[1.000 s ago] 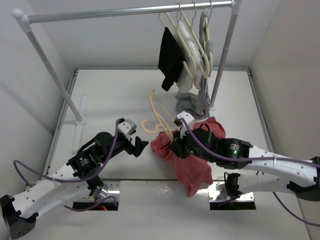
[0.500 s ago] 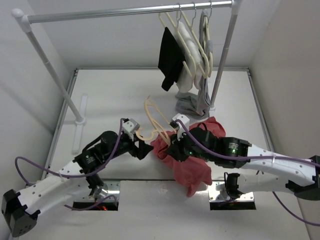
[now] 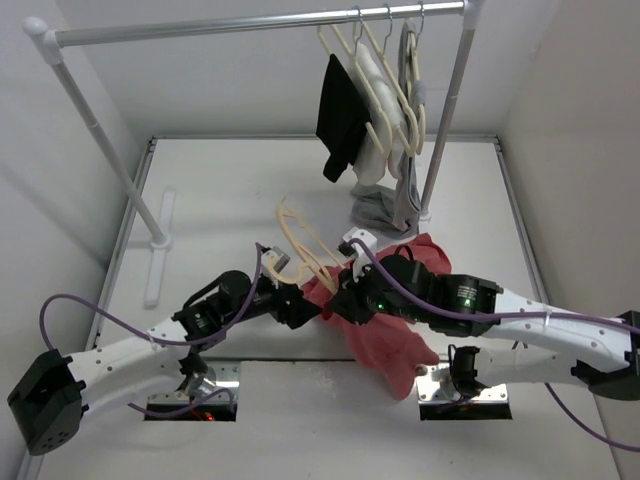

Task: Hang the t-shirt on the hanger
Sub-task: Place tshirt on hanger

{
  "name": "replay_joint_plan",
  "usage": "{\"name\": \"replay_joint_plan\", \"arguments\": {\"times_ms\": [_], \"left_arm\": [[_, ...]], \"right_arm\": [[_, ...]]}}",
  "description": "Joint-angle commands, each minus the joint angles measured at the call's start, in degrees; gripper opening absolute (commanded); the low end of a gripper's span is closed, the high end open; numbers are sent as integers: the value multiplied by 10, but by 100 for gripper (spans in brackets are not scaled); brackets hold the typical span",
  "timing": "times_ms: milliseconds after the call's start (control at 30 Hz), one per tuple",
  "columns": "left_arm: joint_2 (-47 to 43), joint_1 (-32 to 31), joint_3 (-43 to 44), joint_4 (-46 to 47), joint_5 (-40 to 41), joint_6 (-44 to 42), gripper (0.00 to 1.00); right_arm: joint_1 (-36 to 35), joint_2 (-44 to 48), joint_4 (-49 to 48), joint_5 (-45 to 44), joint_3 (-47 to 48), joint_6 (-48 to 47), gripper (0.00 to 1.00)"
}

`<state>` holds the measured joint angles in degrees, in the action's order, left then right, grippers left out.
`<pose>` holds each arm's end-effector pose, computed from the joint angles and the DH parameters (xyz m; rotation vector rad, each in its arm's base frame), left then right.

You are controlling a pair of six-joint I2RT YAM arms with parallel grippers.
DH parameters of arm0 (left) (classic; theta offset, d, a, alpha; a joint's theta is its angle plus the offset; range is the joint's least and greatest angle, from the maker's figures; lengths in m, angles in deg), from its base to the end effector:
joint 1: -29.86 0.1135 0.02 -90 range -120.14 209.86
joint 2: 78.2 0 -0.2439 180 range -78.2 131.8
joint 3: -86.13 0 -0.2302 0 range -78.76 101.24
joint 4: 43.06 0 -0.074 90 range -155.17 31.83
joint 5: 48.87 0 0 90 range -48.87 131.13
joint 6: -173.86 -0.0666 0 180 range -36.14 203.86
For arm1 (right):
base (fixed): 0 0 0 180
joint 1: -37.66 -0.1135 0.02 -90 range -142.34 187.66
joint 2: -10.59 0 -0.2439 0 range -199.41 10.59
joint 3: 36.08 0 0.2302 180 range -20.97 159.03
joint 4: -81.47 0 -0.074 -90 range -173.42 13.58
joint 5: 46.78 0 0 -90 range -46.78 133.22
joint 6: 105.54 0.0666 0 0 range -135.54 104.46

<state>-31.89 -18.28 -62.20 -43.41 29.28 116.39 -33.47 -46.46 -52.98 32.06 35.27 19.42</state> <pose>0.1291 -0.1646 0.1957 0.4269 1.9483 -1.1449 0.0864 0.2130 0.3027 -0.5768 2.1623 0.8739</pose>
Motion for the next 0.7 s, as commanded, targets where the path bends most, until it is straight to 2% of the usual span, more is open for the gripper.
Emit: {"name": "replay_joint_plan", "arguments": {"times_ms": [0, 100, 200, 367, 433, 533, 600, 667], "left_arm": [[-9, -6, -21, 16, 0, 42, 82], [-29, 16, -44, 0, 7, 84, 82], [-35, 30, -26, 0, 7, 62, 82], [-69, 30, 24, -23, 1, -96, 80], [-76, 30, 24, -18, -13, -125, 80], [-34, 30, 24, 1, -73, -107, 80], [1, 22, 31, 18, -102, -64, 80], [24, 17, 31, 32, -96, -44, 80]], "right_arm": [[-4, 13, -138, -3, 34, 7, 0], [-4, 29, -138, -9, 34, 7, 0], [-4, 35, -125, -14, 34, 13, 0], [-4, 48, -120, -19, 29, 13, 0], [-4, 48, -120, -7, 29, 13, 0], [-4, 53, -115, -2, 29, 13, 0], [-4, 48, -115, 3, 29, 18, 0], [-4, 48, -115, 3, 29, 18, 0]]}}
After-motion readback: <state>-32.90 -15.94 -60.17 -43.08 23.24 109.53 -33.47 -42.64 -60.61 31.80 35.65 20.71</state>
